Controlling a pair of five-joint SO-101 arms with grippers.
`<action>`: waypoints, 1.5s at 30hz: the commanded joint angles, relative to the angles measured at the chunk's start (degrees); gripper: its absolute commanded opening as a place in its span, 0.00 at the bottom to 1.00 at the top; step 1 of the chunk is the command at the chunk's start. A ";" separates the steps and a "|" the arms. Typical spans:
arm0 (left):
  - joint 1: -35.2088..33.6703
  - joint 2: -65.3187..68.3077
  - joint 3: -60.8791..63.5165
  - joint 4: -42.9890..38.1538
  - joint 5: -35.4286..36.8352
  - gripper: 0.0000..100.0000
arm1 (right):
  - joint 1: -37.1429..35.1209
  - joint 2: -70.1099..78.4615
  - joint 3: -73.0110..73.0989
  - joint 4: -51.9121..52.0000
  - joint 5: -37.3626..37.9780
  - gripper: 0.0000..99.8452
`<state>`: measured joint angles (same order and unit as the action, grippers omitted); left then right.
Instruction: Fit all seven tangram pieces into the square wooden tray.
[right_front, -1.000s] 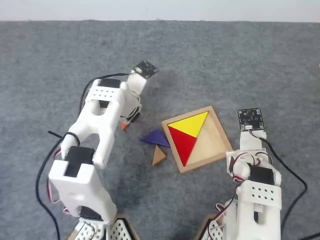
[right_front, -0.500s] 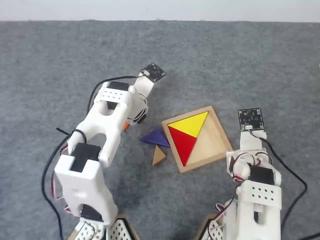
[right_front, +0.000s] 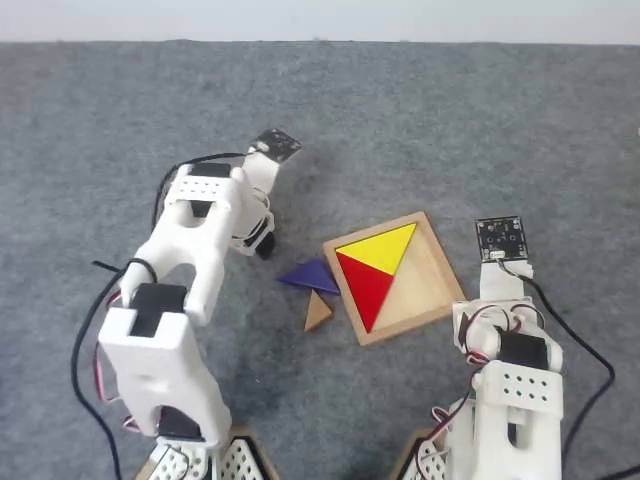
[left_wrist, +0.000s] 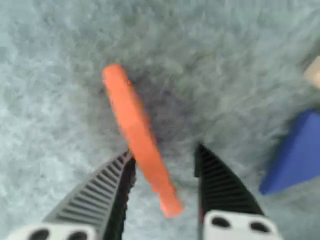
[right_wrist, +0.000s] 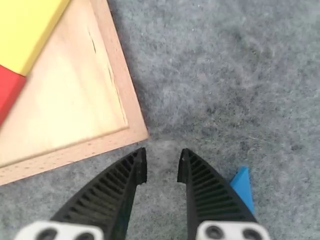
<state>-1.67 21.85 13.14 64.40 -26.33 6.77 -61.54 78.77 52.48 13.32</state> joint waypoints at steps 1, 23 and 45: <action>-0.26 1.58 -3.47 2.73 -1.05 0.20 | -0.31 -1.45 -0.09 -1.19 0.88 0.11; -0.44 1.05 -16.40 11.16 -1.23 0.10 | -0.31 -1.45 -0.18 -1.19 0.88 0.11; 6.86 6.07 -10.95 5.80 1.05 0.14 | -0.31 -1.45 -0.35 -1.19 0.88 0.11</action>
<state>2.37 30.46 -0.13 69.67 -25.71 6.77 -61.54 78.77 52.48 13.49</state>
